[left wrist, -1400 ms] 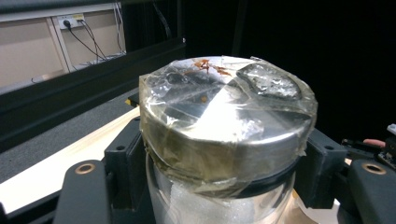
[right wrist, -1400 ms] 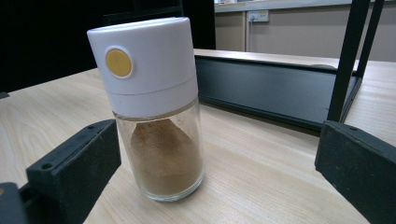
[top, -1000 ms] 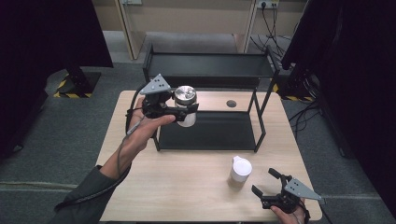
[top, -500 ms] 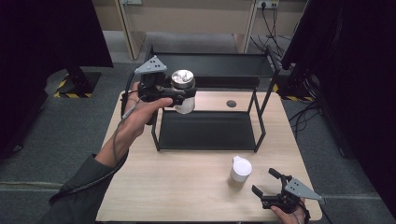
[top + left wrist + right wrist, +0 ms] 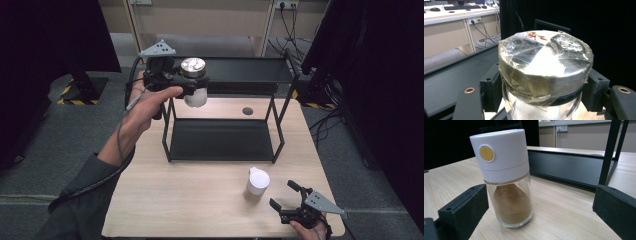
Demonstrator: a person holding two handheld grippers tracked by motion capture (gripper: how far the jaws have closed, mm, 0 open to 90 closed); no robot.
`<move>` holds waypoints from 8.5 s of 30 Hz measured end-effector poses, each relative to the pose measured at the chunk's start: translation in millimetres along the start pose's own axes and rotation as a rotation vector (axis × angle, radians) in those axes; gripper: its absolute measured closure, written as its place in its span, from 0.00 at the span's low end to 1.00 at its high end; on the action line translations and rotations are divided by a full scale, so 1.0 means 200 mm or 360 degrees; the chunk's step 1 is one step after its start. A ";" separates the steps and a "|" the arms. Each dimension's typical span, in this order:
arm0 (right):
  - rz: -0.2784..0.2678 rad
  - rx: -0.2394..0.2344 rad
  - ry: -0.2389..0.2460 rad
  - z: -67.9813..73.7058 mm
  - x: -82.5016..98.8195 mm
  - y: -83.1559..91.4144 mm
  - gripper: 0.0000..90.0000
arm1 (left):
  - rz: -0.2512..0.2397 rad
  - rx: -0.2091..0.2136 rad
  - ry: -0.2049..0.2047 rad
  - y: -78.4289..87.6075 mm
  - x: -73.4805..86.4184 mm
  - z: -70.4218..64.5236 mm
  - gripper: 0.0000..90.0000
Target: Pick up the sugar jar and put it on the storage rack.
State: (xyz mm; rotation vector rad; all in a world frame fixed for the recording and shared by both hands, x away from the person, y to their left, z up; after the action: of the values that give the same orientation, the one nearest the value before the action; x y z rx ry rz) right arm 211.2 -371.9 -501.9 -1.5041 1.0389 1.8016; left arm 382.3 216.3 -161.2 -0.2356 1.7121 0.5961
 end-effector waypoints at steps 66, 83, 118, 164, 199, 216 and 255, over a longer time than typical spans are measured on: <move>-0.0012 -0.0018 -0.0005 -0.01 0.00 0.00 0.01 | -0.0097 -0.0583 0.0069 -0.41 -0.04 0.20 0.35; -0.0012 -0.0018 -0.0003 0.00 0.00 0.00 0.01 | -0.0130 -0.0655 0.0037 -0.44 -0.02 0.15 0.21; -0.0002 -0.0015 0.0001 0.00 0.00 0.00 0.01 | -0.0196 -0.0499 0.0102 -0.27 0.06 0.01 0.00; -0.0019 -0.0031 -0.0031 -0.01 0.01 0.00 0.01 | -0.0251 -0.0086 -0.0035 -0.22 0.67 -0.24 0.01; -0.0013 -0.0032 -0.0030 0.00 0.01 0.00 0.01 | -0.0182 0.0039 0.0046 -0.28 1.22 -0.23 0.01; -0.0015 -0.0034 -0.0032 0.00 0.01 0.00 0.01 | -0.0167 0.0067 0.0063 -0.29 1.39 -0.25 0.01; -0.0019 -0.0037 -0.0039 -0.01 0.01 0.00 0.01 | -0.0192 0.0028 0.0019 -0.30 1.63 -0.27 0.01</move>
State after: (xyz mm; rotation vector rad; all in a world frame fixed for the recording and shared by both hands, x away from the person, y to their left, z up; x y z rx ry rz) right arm 212.0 -373.1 -503.7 -1.4953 0.9985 1.8250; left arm 288.4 192.3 -482.9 -0.3280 1.7006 0.4911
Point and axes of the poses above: each handheld gripper's, and its own axes: y roughly backward along the jaws, x roughly out of its underside, z roughly to its left, the point moved 3 cm from there along -y, roughly forward along the jaws, and after that the axes turned 10 degrees about x, right-handed, at the moved point
